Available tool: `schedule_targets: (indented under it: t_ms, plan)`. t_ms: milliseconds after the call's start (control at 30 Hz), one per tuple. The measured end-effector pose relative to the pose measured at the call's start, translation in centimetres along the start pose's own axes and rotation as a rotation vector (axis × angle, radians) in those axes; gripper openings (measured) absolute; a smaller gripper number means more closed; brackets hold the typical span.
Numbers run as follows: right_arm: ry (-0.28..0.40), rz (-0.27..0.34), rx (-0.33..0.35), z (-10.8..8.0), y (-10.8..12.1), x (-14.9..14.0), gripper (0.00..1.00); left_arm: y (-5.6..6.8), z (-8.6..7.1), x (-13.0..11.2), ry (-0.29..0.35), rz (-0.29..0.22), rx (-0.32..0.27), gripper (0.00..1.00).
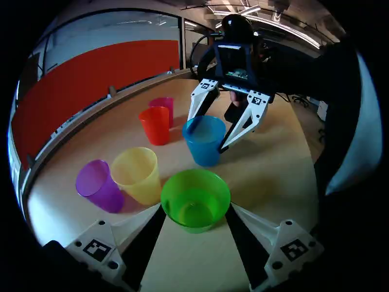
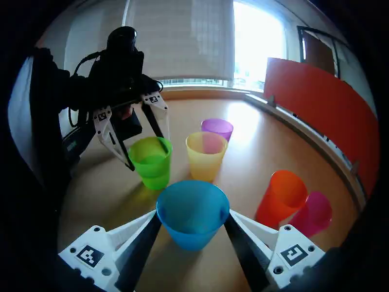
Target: Pour water
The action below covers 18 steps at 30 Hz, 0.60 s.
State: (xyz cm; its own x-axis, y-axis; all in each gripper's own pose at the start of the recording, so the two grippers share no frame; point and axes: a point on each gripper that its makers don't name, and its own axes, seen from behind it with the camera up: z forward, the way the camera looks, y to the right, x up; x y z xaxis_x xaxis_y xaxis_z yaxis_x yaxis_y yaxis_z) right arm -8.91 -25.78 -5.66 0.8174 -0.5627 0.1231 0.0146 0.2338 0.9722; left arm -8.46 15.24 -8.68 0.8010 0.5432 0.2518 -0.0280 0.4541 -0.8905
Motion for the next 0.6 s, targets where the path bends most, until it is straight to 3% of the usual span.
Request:
schedule_targets:
  t_ms: [600]
  plan:
    - [-0.016, 0.009, -0.008, -0.09, 0.08, -0.82, 0.91, -0.10, 0.11, -0.21, 0.015, -0.040, -0.007, 0.85]
